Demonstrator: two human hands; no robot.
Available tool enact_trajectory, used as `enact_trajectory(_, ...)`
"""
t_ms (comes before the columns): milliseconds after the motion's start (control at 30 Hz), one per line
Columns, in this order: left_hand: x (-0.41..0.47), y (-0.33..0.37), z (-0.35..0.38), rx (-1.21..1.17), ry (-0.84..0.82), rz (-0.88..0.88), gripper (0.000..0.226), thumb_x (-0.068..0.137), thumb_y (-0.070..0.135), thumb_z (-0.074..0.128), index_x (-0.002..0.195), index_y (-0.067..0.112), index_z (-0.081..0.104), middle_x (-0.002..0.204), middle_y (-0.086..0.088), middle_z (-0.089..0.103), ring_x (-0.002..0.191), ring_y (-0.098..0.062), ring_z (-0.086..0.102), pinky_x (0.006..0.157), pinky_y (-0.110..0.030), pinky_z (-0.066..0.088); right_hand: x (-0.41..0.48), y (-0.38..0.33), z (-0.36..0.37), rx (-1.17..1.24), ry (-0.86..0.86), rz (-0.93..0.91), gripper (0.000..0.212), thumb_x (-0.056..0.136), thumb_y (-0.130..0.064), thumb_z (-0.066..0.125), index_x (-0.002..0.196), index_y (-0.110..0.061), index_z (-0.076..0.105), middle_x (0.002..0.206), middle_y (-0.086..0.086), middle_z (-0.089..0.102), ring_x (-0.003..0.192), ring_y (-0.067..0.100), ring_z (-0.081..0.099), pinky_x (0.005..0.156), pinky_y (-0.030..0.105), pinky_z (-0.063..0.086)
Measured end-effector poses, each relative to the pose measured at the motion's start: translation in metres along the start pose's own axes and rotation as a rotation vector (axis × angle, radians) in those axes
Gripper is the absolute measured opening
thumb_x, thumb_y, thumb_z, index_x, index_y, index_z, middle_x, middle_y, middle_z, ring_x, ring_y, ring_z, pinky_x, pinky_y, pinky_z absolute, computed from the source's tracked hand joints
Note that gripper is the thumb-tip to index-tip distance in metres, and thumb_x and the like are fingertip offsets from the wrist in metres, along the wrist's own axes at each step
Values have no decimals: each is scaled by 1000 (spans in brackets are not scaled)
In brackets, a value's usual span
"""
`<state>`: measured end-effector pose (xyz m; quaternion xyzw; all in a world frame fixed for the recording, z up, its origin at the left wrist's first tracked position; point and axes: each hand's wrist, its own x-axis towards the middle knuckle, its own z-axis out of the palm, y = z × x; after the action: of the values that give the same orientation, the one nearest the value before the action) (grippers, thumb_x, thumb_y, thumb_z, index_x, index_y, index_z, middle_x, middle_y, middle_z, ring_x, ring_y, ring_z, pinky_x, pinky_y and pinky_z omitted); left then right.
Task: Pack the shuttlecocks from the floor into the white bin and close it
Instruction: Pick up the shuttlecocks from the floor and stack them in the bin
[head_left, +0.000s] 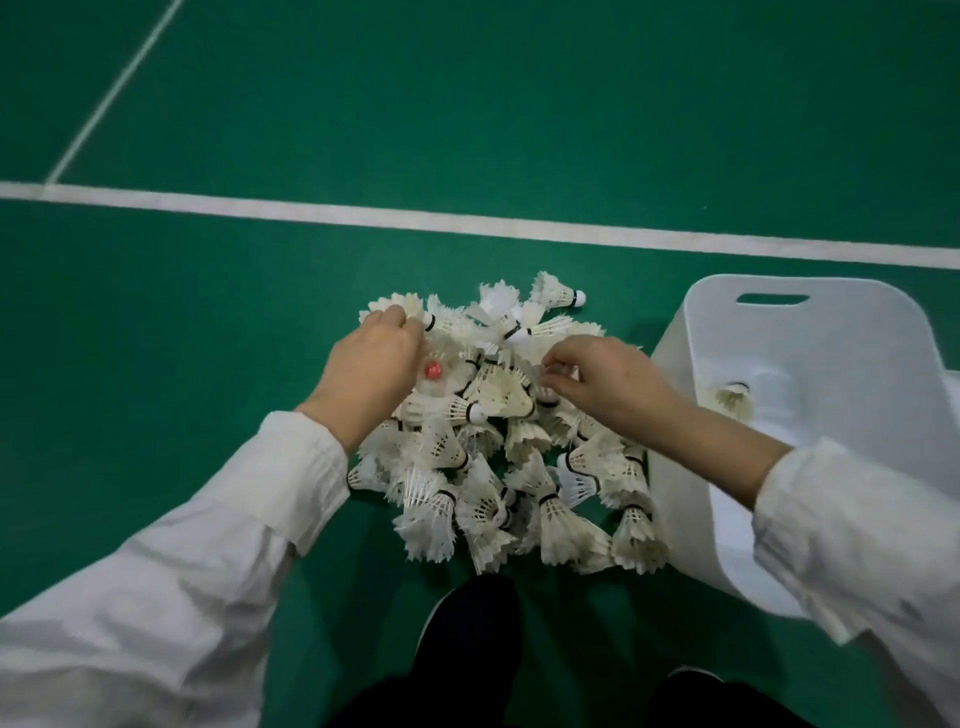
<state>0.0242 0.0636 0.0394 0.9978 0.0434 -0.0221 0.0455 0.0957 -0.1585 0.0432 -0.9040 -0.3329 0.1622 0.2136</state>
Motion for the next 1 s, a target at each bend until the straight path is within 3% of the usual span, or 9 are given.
enact_trajectory(167,18,64,-59,-171,-5,120,29,94,30,46,71,12,50,76,3,45,66,-13,45,59,-25,35,-31,23,-68,-121,134,42,25,92,-33,52,98,-14,68,101,4,68,90,24,62,73,33,48)
enact_trajectory(333,38,139,-93,-161,-4,316,31,94,31,44,66,16,46,72,3,44,64,-14,45,58,-28,31,-81,74,-107,7,286,256,19,91,-24,55,92,-9,68,94,6,66,88,24,59,71,32,42)
enact_trajectory(533,43,220,-69,-173,-28,477,28,96,28,39,74,12,45,82,-2,45,71,-18,43,63,-29,33,-131,137,-83,61,229,453,19,91,-18,54,98,-7,67,102,9,65,95,27,60,76,31,42)
enact_trajectory(833,12,284,24,-307,-131,419,25,95,29,42,93,11,59,91,-2,51,84,-19,50,71,-35,45,-138,200,-24,129,164,538,22,89,-12,52,97,0,69,106,14,65,97,30,60,83,33,45)
enact_trajectory(1000,0,299,56,-302,-146,394,26,96,31,40,102,15,60,95,3,52,81,-10,44,62,-23,40,-108,246,-20,154,242,599,24,89,-11,47,91,0,68,97,19,66,90,32,61,79,36,49)
